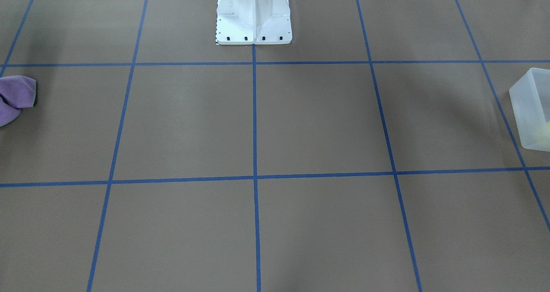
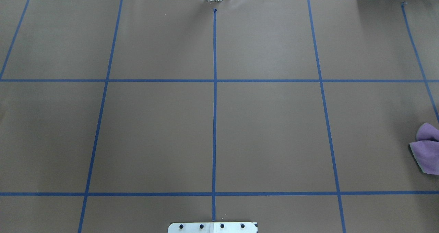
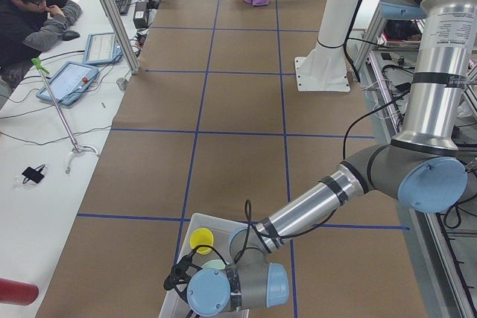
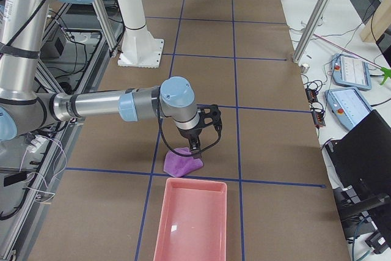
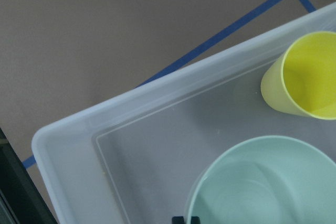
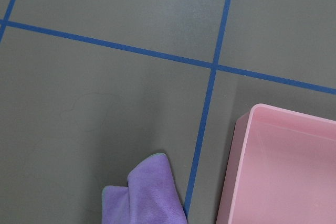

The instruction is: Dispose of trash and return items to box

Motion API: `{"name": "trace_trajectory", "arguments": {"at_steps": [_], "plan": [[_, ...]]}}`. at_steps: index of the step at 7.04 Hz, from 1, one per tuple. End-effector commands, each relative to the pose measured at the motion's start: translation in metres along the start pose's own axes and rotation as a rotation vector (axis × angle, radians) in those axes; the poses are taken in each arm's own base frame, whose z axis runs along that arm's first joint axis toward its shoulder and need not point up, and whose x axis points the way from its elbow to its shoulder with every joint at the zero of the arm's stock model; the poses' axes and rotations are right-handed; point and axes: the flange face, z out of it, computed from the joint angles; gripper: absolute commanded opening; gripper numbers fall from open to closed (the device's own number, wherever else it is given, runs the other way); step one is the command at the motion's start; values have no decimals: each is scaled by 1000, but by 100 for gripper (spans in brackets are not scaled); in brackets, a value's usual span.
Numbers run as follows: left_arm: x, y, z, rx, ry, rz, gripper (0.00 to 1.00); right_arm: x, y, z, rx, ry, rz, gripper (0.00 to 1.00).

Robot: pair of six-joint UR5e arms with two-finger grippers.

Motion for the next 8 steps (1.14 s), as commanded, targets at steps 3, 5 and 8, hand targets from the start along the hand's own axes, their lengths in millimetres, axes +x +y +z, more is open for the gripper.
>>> {"name": "trace_trajectory", "arguments": {"at_steps": [3, 5, 8], "plan": [[13, 1, 35, -31, -65, -19, 0, 0, 1, 0, -1, 0, 2, 100], [19, -5, 43, -39, -57, -11, 47, 0, 0, 0, 0, 0, 3, 100], [22, -49, 24, 26, -66, -16, 99, -1, -2, -1, 3, 0, 1, 100]]}}
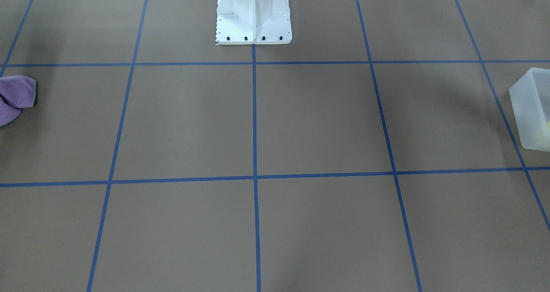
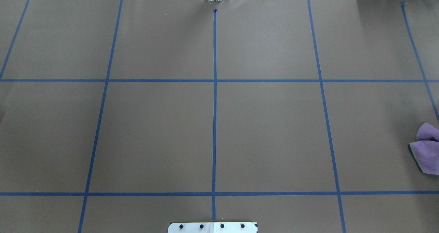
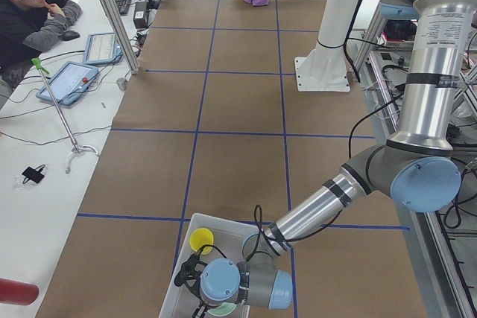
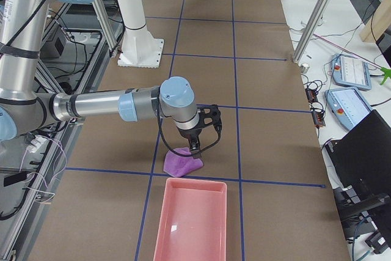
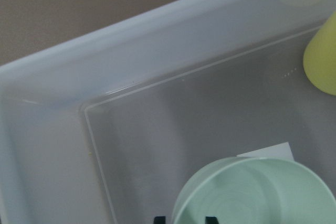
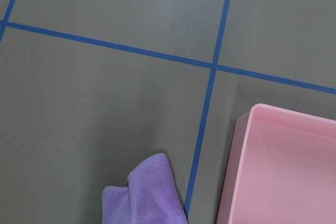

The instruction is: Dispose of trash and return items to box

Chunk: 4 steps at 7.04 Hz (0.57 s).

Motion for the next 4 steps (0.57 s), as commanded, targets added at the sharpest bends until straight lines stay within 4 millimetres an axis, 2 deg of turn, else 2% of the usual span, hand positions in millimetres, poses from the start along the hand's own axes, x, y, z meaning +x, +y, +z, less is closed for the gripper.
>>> {"name": "trace_trajectory", "arguments": {"at_steps": [1, 2, 3, 4], "plan": [[3, -55, -33, 55, 16, -92, 99, 0, -1, 0, 0, -1, 0, 100], [2, -87, -71, 53, 10, -145, 99, 0, -1, 0, 0, -1, 2, 100], [18, -113, -116, 30, 17, -223, 98, 0, -1, 0, -1, -2, 3, 100], [48, -115, -144, -1, 31, -300, 98, 1, 0, 1, -3, -2, 7, 100]]}}
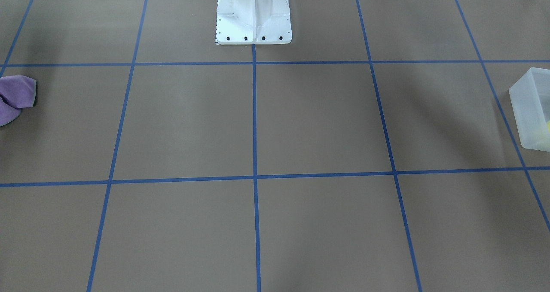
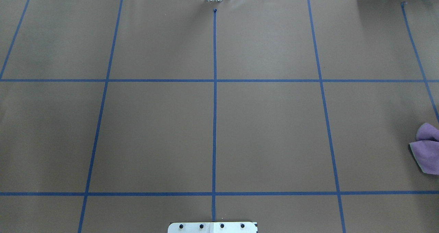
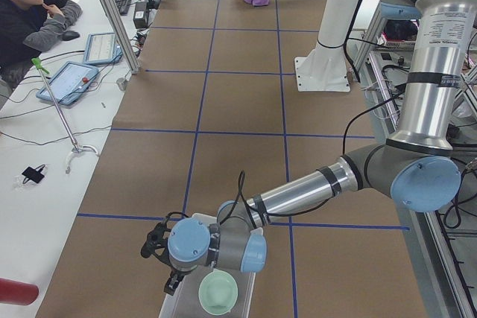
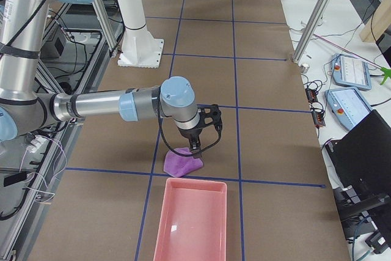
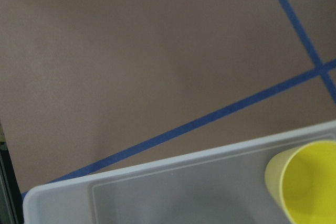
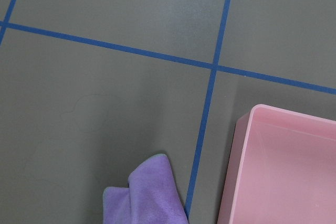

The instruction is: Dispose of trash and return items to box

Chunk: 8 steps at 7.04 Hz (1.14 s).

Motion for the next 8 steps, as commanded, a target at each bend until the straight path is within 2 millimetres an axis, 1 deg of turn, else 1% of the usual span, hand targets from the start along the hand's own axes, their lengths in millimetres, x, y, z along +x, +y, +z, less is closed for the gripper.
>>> {"name": "trace_trajectory", "arguments": {"at_steps": [1, 2, 3, 4, 5, 6, 7, 8], "plan": [[76, 5, -76, -27, 7, -223, 98, 1, 1, 1, -2, 0, 5, 100], [116, 40, -94, -53, 12, -287, 99, 0, 0, 0, -1, -2, 12, 100], [144, 57, -94, -140, 26, -313, 99, 0, 0, 0, -1, -2, 18, 100], [154, 64, -84, -213, 36, -338, 99, 0, 0, 0, 0, -2, 18, 100], [158, 71, -85, -219, 42, -342, 99, -1, 0, -1, 2, -1, 37, 100], [173, 70, -99, -195, 51, -323, 99, -14, -8, -11, 23, -1, 139, 100], [173, 74, -98, -205, 53, -330, 99, -40, -15, -20, 36, -11, 186, 100], [176, 73, -101, -199, 50, -324, 99, -53, -17, -12, 12, -18, 252, 100]]}}
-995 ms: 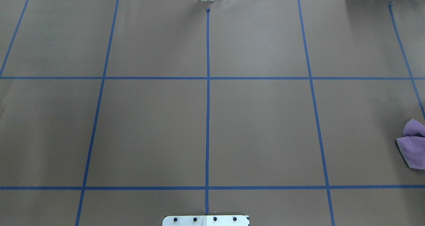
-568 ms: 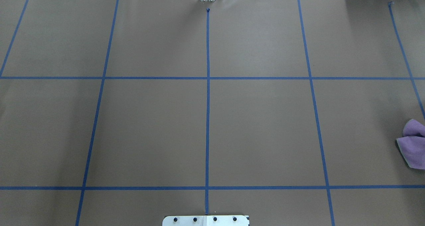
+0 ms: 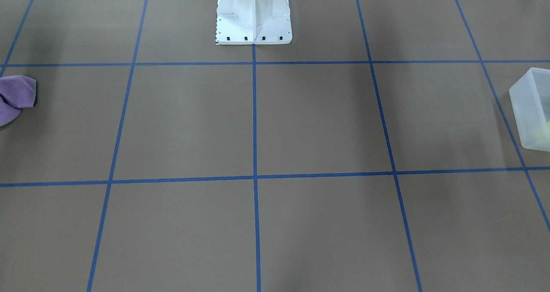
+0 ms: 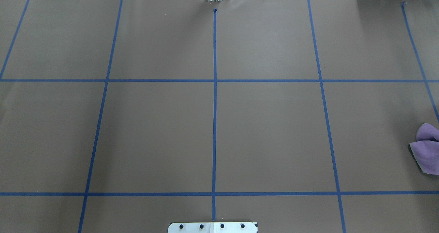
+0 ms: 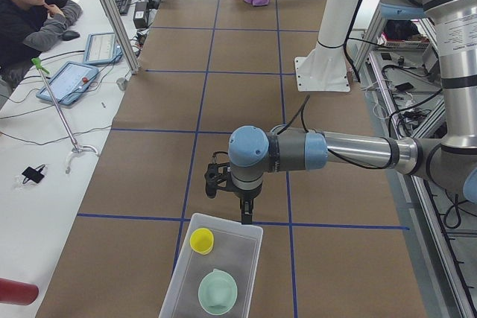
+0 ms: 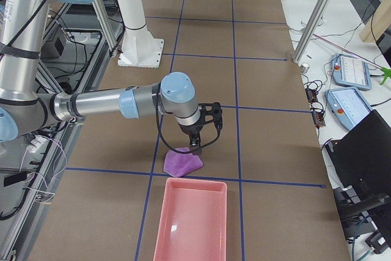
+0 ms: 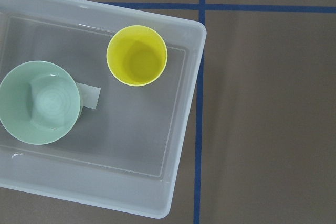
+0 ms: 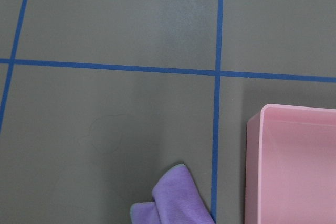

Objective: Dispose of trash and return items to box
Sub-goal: 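Lower the right gripper onto the purple cloth and pinch it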

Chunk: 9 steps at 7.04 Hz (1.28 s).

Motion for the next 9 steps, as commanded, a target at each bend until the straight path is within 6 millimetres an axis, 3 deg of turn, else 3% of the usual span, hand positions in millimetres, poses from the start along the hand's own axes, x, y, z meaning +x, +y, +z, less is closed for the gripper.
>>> {"name": "trace_trajectory", "arguments": {"at_steps": [1, 3, 4, 6, 7, 8, 9], "plan": [[6, 2, -5, 8, 0, 12, 99, -26, -1, 11, -31, 2, 128, 99], [14, 1, -13, 24, -2, 28, 99, -57, 1, 40, -8, 38, 208, 99], [18, 1, -16, 31, -2, 36, 99, -50, 11, 73, 18, 79, 206, 99], [25, 1, -24, 46, -4, 51, 99, -9, 26, 139, 64, 31, 210, 99], [26, 1, -24, 48, -4, 54, 99, -9, 40, 158, 72, 49, 227, 99], [30, 2, -28, 56, -3, 61, 99, -18, 51, 168, 75, 44, 246, 99], [31, 2, -29, 58, -5, 63, 99, -15, 70, 170, 77, 43, 254, 98]]}}
